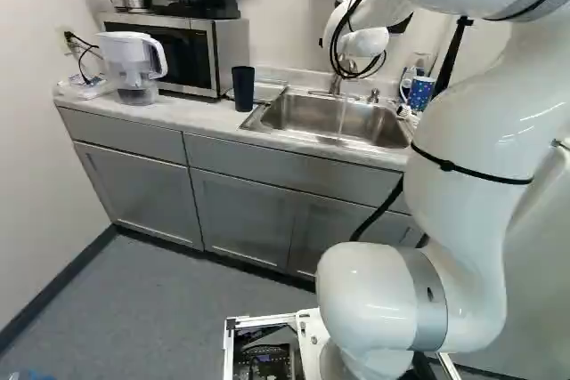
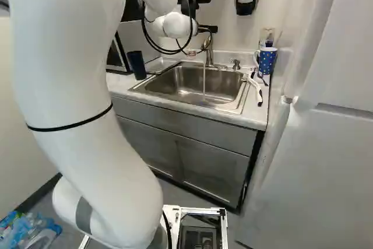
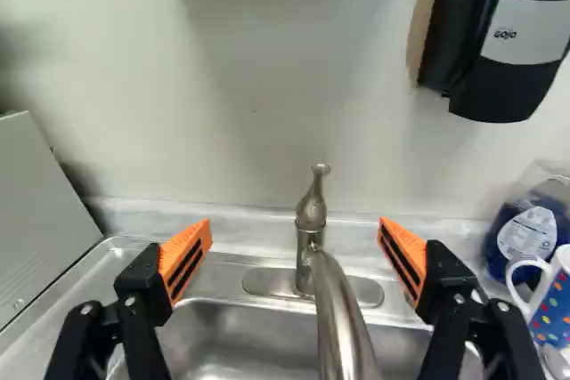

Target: Rinse the cup and place it in the tray

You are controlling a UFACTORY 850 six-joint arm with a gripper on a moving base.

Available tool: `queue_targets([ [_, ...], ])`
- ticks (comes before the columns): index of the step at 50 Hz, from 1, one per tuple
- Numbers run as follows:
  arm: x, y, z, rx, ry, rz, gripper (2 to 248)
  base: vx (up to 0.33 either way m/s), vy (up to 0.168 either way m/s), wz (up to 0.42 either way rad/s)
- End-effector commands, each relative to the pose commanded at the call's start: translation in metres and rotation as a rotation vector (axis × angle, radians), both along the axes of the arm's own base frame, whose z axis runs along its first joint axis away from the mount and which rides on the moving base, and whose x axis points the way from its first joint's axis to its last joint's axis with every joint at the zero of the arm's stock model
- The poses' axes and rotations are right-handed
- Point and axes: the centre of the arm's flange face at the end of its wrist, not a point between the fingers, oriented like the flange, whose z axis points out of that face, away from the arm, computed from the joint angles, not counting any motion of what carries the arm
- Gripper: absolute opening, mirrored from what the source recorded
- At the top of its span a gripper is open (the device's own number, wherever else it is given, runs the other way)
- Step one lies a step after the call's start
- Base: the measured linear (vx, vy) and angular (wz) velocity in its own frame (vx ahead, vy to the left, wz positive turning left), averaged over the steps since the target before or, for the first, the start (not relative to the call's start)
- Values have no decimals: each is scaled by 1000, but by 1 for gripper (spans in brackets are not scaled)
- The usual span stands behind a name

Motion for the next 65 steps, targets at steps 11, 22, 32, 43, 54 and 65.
queue_targets([
  [11,-23,-5,-8,24,98,-16,247,0,0,0],
  [22,-46,-6,-17,53,209,-24,247,0,0,0],
  [32,-64,-4,-26,80,312,-27,247,0,0,0],
  [43,-72,-2,-35,108,423,-25,247,0,0,0],
  [54,-78,-1,-43,137,535,-21,247,0,0,0],
  [65,-85,2,-51,166,648,-17,247,0,0,0],
])
